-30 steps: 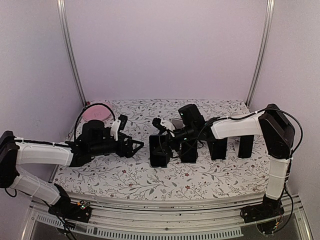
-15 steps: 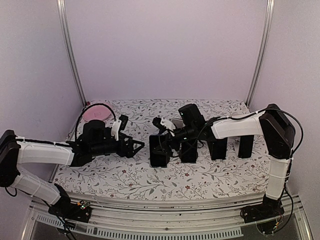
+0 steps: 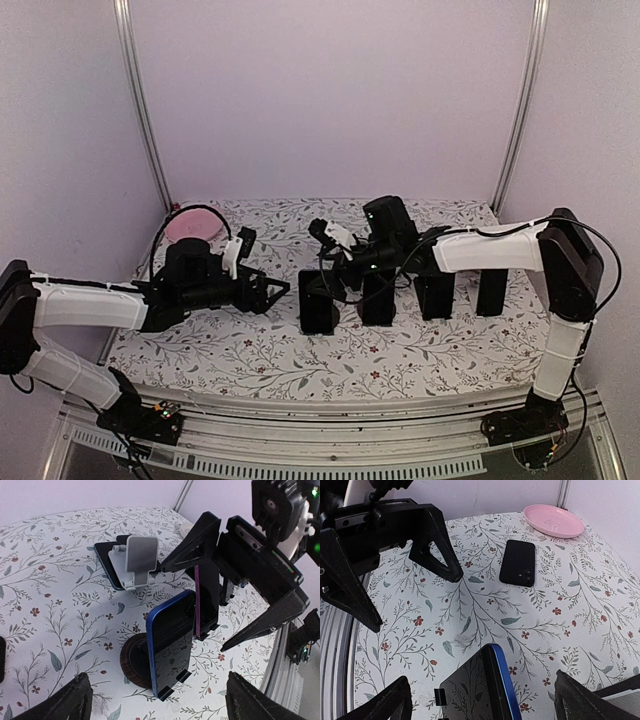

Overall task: Place the phone on the phone stand
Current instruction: Place the phone on the phone stand, then pick up the phone stand from the center of the board.

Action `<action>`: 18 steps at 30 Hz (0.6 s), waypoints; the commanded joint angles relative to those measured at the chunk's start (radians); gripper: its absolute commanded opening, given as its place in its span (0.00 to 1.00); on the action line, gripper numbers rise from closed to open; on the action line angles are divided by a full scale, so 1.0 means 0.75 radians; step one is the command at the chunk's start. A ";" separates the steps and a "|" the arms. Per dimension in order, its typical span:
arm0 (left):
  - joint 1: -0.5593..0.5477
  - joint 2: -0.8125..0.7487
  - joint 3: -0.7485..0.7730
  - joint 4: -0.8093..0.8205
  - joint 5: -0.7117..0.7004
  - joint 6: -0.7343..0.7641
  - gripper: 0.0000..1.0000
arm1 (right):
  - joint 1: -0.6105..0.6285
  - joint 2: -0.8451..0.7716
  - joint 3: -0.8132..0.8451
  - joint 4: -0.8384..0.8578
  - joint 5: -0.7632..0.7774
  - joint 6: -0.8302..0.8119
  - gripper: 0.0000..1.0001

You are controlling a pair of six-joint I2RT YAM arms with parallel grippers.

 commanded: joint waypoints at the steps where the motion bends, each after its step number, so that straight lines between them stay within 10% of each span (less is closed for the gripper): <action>1: 0.017 -0.050 0.001 0.013 0.018 -0.027 0.93 | -0.007 -0.079 -0.007 -0.006 0.066 0.036 0.99; 18: 0.017 -0.153 -0.072 0.041 -0.004 -0.081 0.97 | -0.027 -0.259 -0.145 0.083 0.267 0.133 0.99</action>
